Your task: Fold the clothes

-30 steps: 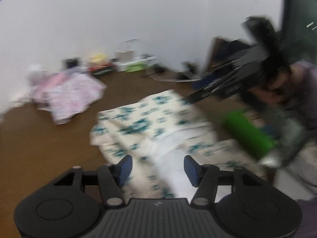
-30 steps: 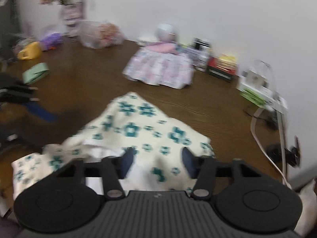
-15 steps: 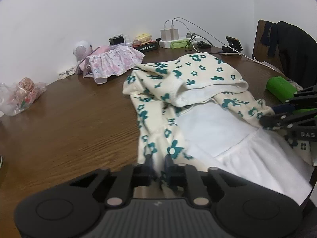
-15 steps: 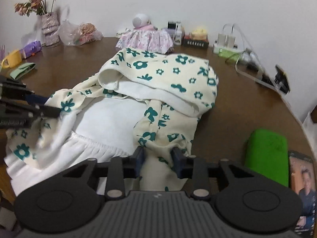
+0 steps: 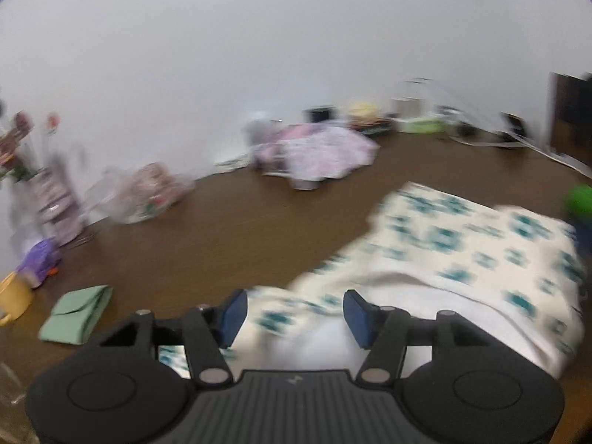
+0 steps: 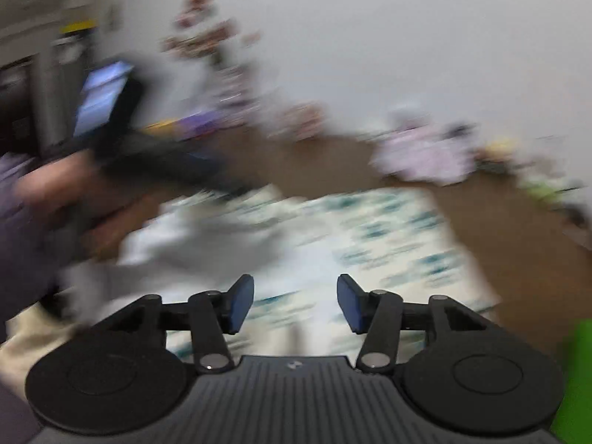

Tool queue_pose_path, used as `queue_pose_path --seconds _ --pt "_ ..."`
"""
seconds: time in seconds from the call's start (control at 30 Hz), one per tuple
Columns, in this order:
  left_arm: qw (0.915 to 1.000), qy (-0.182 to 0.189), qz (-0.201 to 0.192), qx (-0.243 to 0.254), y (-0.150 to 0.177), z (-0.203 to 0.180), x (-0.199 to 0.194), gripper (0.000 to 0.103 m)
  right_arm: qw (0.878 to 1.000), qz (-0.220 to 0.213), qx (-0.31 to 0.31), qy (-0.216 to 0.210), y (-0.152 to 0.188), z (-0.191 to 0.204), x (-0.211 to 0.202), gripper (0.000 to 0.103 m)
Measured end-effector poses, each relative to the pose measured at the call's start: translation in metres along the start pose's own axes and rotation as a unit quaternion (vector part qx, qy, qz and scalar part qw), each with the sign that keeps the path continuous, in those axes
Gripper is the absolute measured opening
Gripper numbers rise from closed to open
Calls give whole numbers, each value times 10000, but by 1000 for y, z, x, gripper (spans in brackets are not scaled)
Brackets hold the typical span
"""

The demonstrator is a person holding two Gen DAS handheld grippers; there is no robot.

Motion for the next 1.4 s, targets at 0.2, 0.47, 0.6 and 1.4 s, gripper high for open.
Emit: queue_pose_path --seconds 0.2,0.47,0.6,1.4 --pt "9958 766 421 286 31 -39 7 57 9898 308 -1037 924 -6 3 31 66" --pt "9928 1057 571 21 46 -25 12 58 9873 1075 -1035 547 -1 16 106 3" --pt "9908 1250 507 -139 51 -8 16 59 9918 883 -307 871 -22 -34 87 3" --pt "9789 1910 722 -2 37 -40 11 58 9511 827 280 2963 -48 -123 99 26"
Point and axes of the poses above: each gripper's, at about its wrist camera, not at the fingertips, and x roughly the way its jaws point, z to its left, y to its underside, the point moved 4 cm from there along x, roughly the way its jaws point, and after that the axes turned 7 degrees about -x, right-handed, at the moved point
